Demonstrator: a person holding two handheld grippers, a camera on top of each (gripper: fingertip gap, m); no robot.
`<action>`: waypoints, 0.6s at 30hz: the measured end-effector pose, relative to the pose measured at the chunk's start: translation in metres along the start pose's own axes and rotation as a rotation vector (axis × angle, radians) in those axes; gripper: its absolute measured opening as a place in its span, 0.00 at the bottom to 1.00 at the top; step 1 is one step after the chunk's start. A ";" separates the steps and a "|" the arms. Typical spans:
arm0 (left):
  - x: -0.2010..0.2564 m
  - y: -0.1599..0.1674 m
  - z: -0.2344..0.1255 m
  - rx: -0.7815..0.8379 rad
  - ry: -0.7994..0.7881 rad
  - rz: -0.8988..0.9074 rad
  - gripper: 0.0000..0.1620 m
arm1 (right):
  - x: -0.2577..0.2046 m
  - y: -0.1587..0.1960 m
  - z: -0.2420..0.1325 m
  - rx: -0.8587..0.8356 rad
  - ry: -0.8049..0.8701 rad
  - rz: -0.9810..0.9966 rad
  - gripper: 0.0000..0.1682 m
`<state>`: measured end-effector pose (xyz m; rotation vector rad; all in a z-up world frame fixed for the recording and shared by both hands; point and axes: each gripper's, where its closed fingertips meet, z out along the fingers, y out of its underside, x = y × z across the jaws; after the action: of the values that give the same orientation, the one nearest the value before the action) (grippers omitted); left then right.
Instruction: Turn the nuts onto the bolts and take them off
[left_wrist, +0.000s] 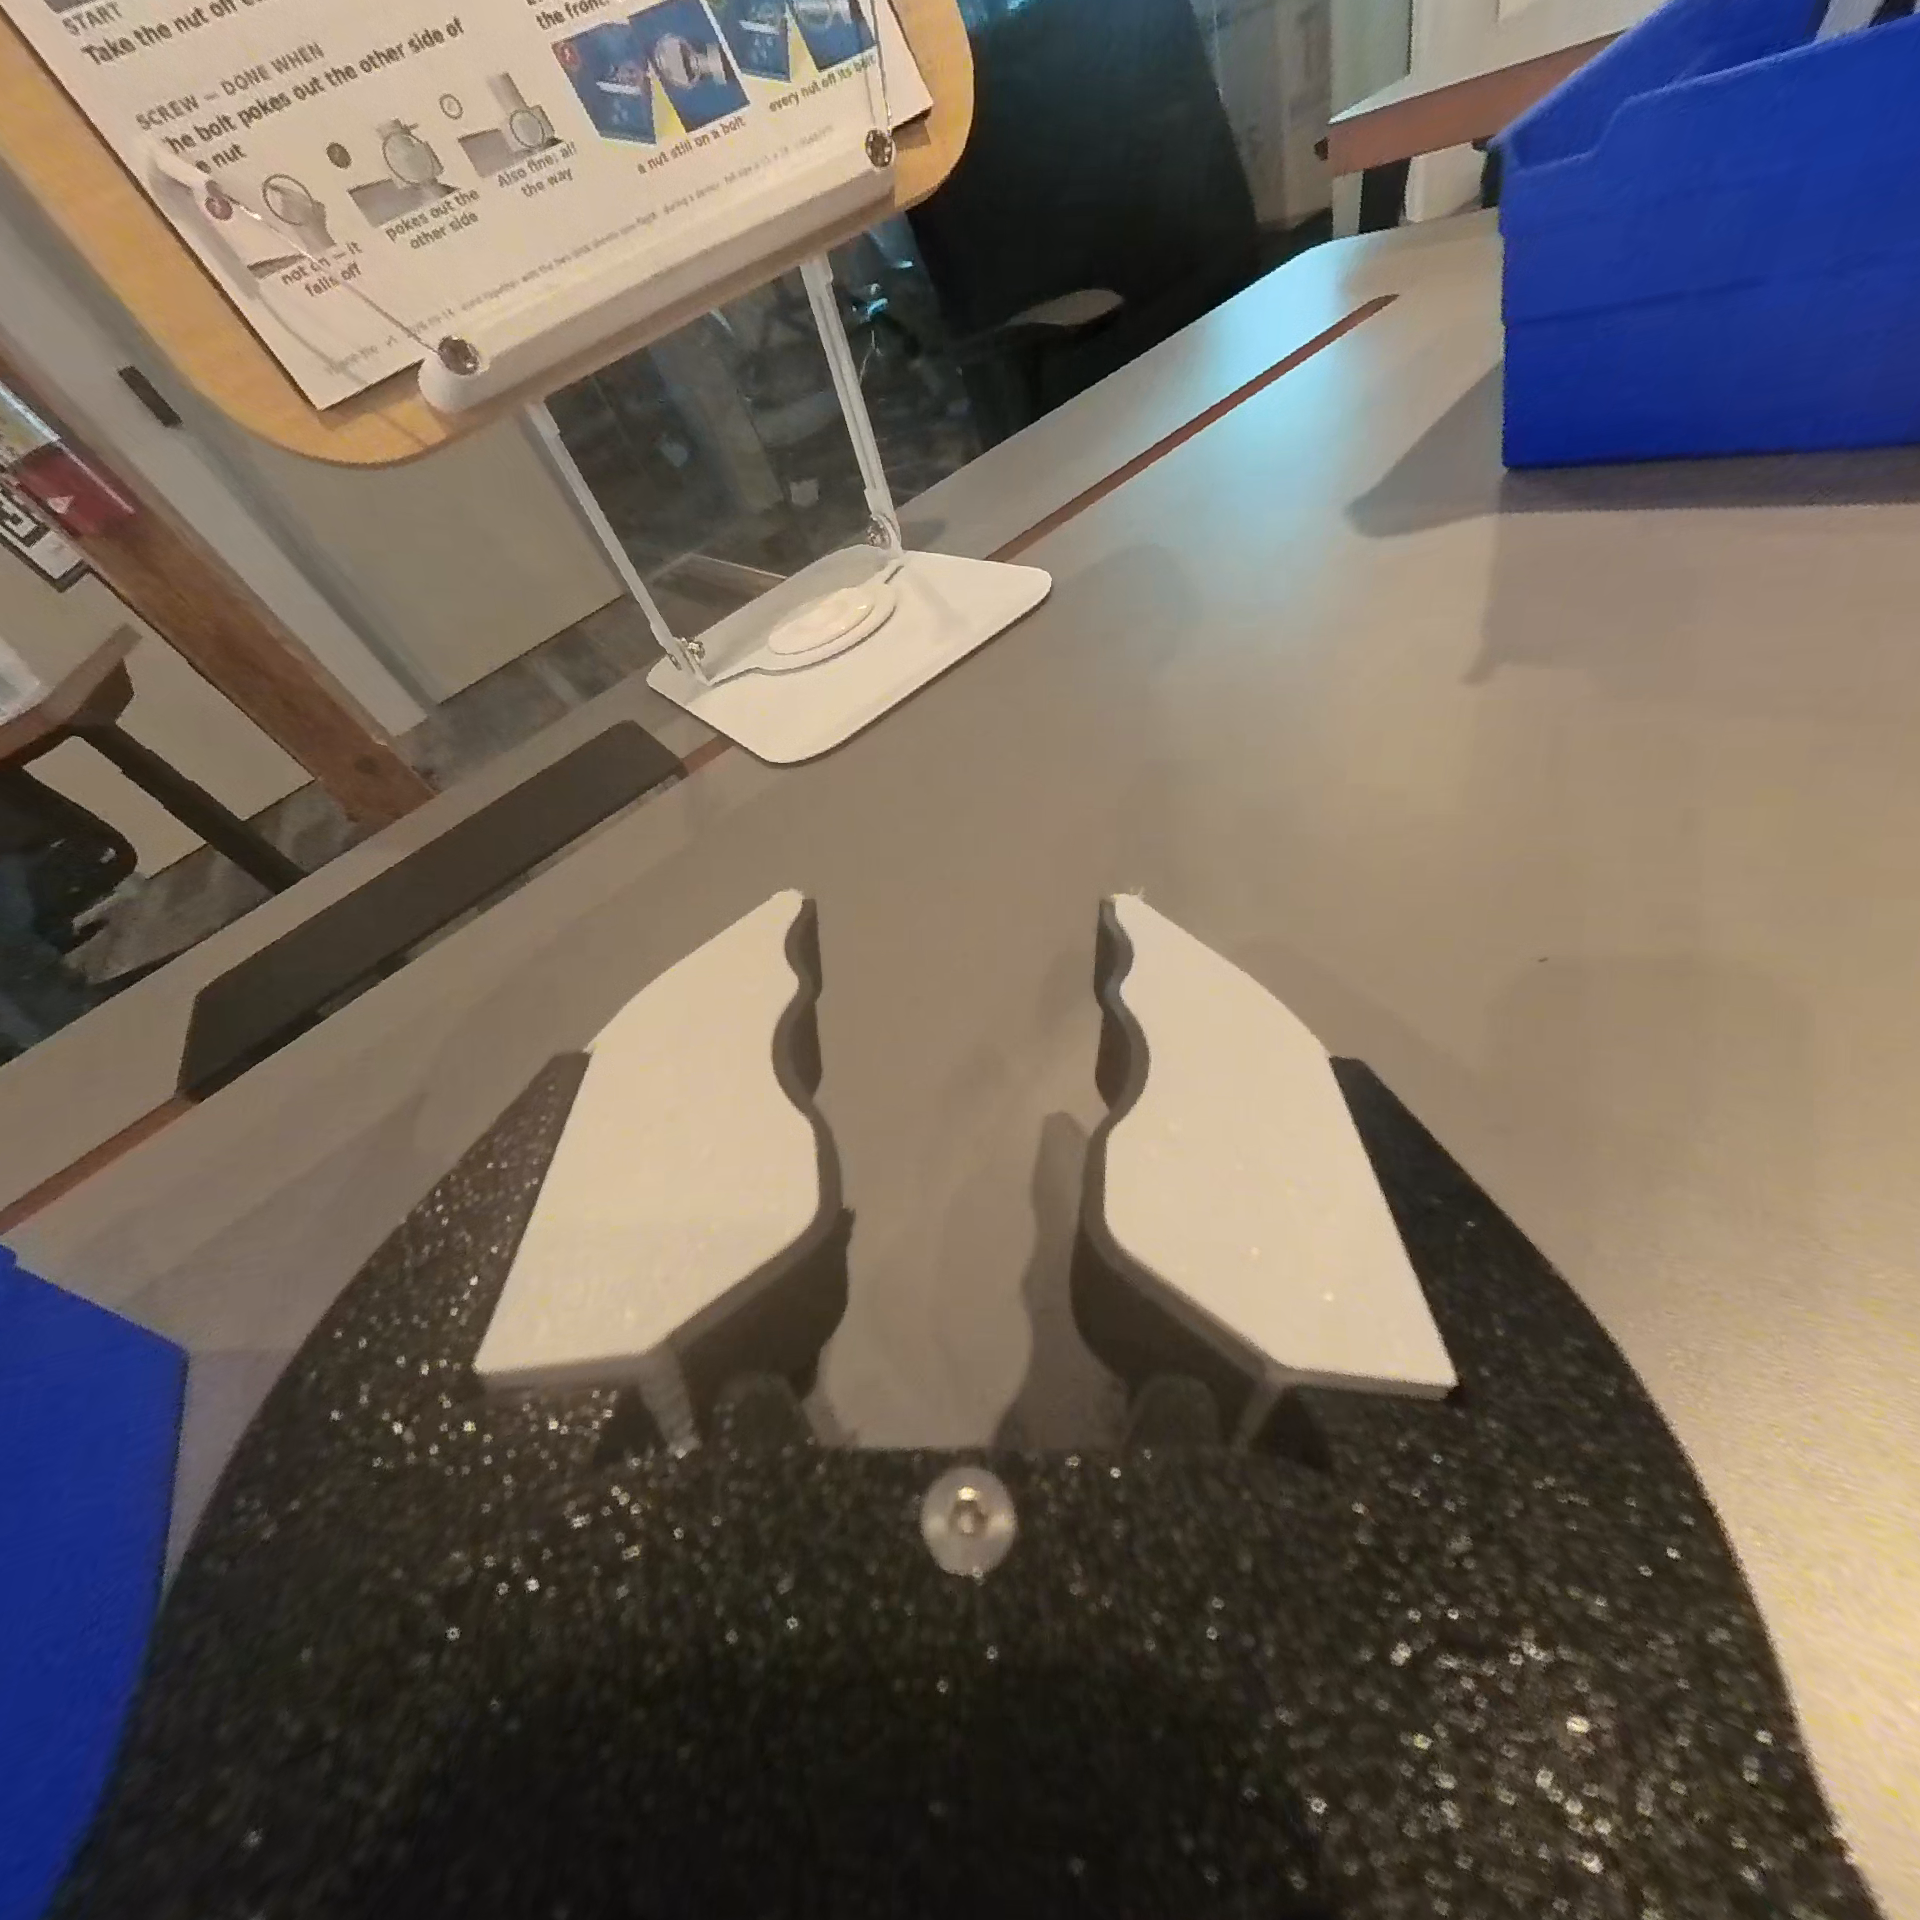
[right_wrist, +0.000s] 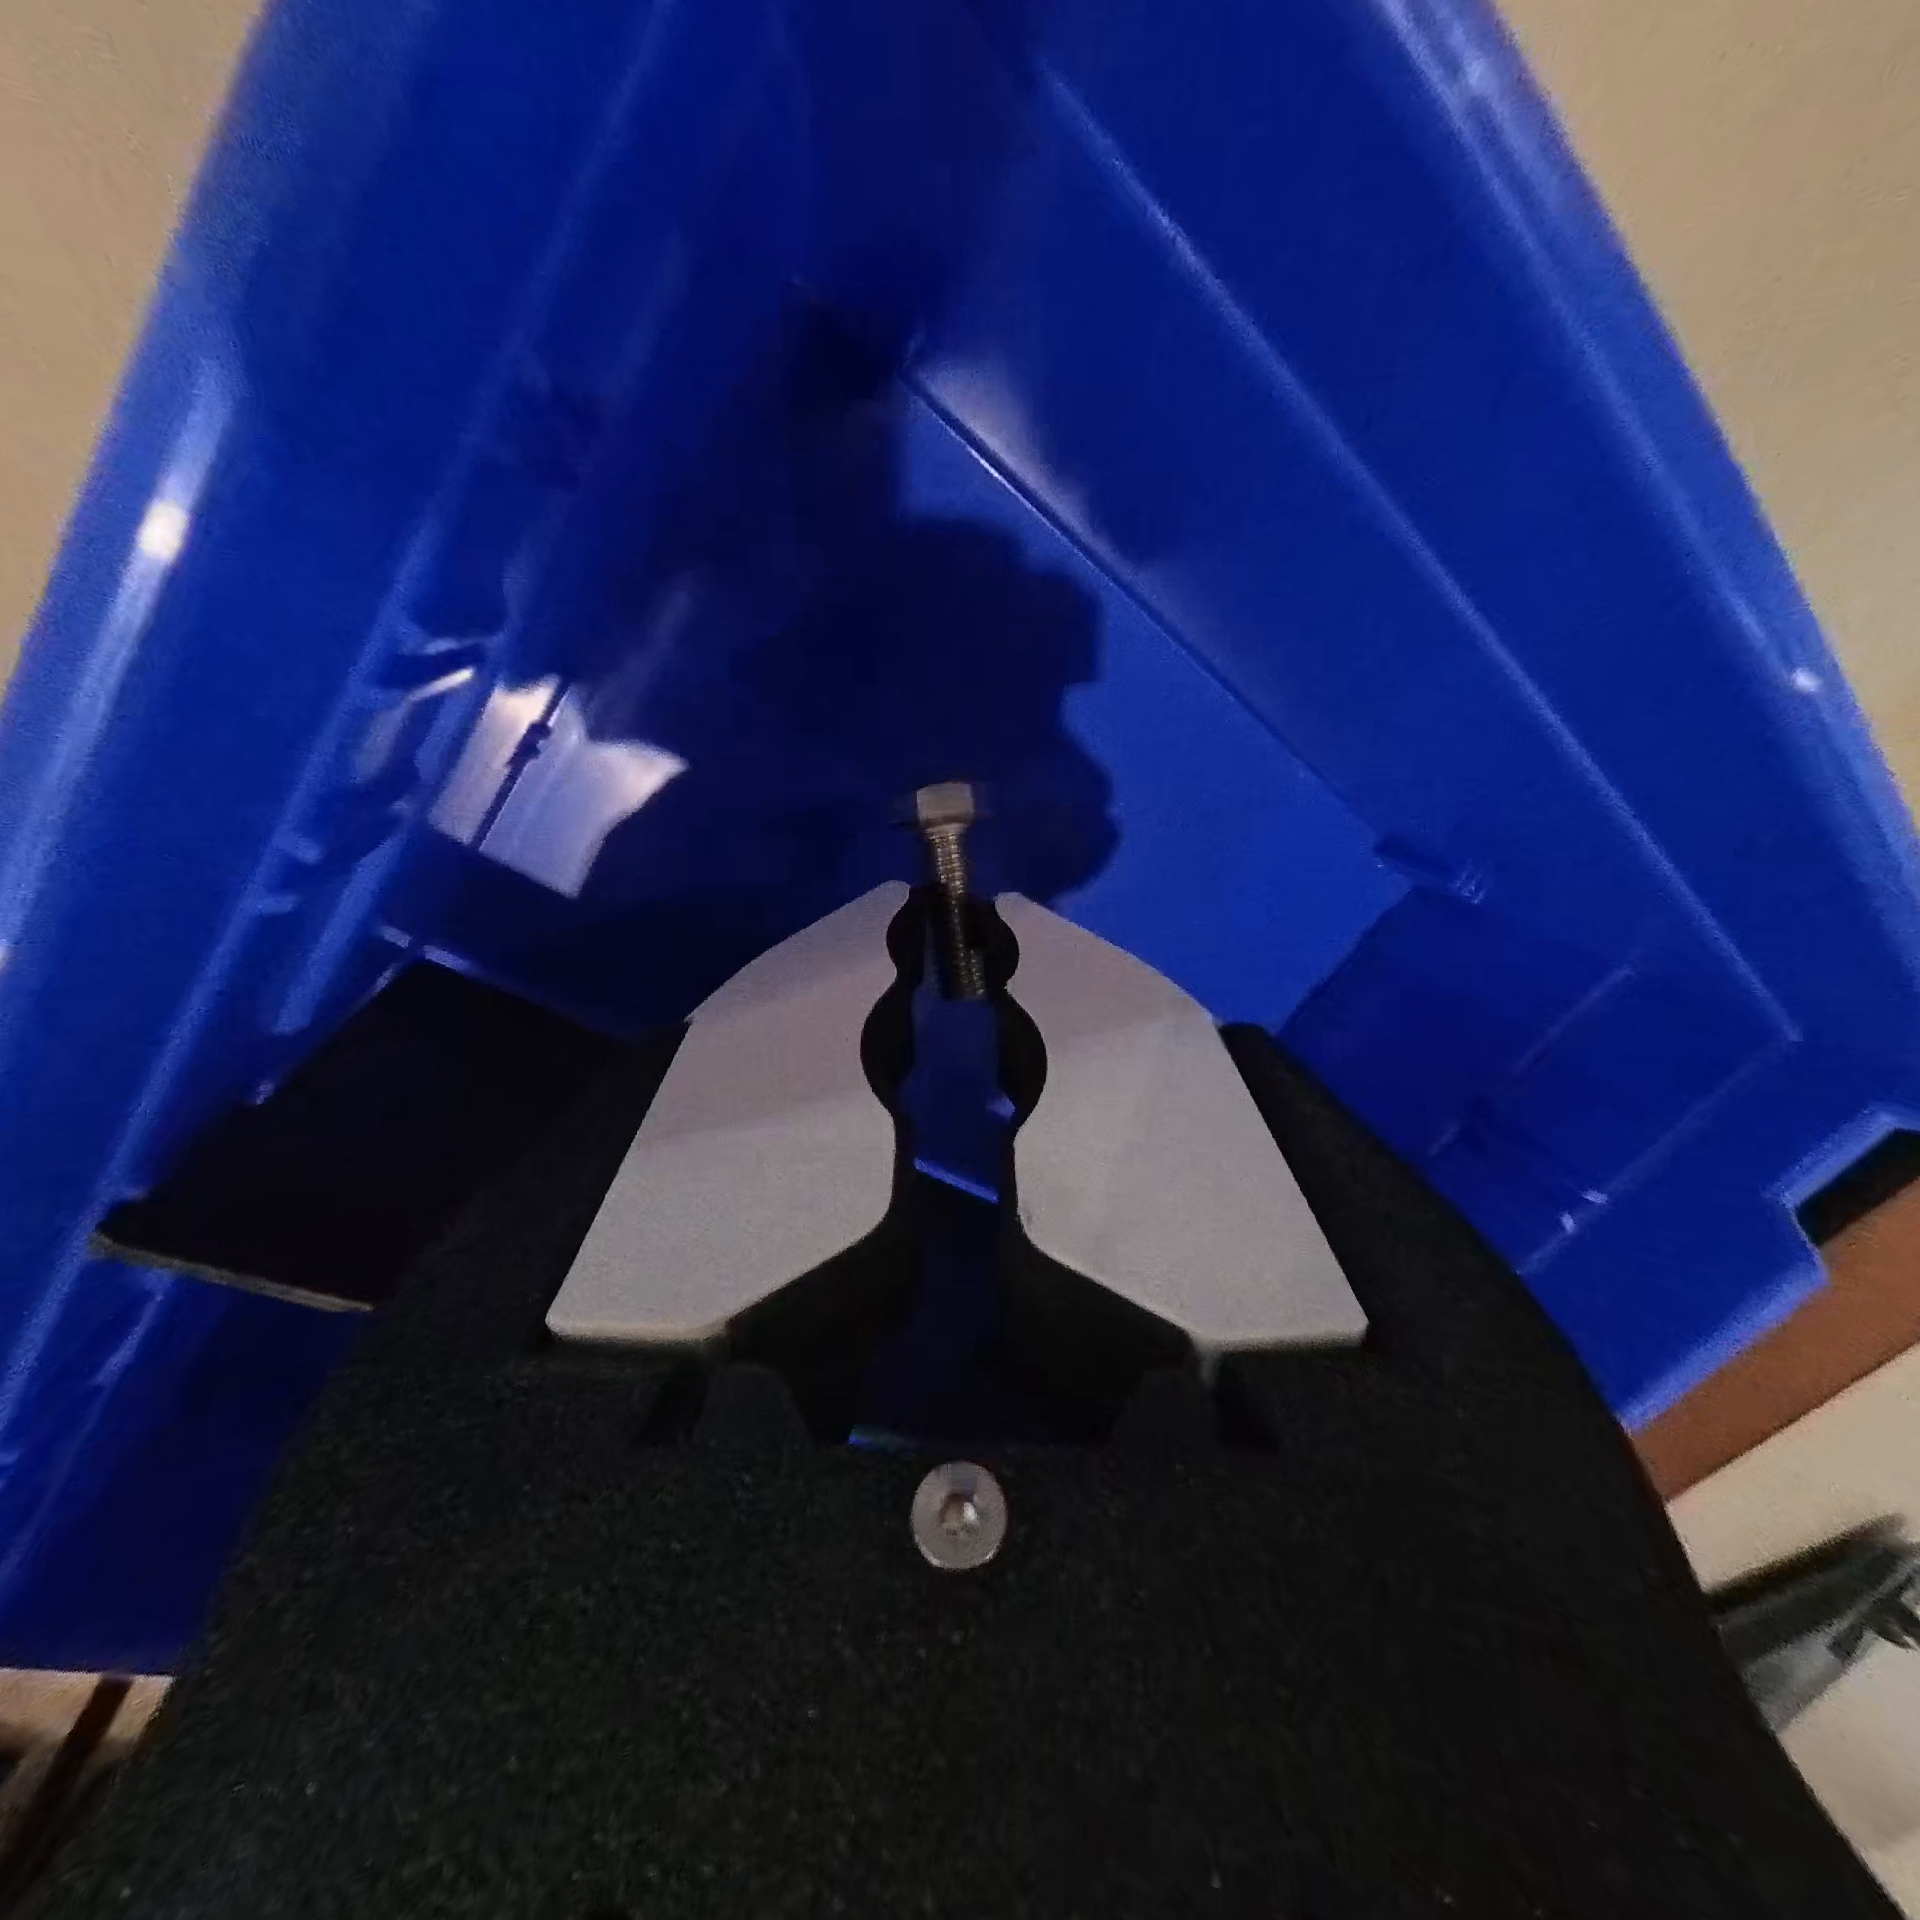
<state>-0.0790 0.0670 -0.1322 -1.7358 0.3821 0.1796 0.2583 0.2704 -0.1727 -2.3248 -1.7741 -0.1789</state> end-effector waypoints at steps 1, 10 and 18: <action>0.000 0.000 0.000 0.000 0.001 -0.001 0.31 | -0.001 0.000 0.002 -0.005 -0.009 0.001 0.06; 0.000 0.001 0.001 -0.006 0.003 0.001 0.31 | 0.001 0.002 -0.004 0.027 0.004 0.031 0.08; 0.000 0.002 0.001 -0.011 0.001 -0.001 0.31 | 0.009 -0.027 -0.087 0.269 0.232 0.114 0.11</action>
<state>-0.0796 0.0676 -0.1340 -1.7469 0.3815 0.1808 0.2373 0.2644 -0.0839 -2.1113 -1.4542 -0.1711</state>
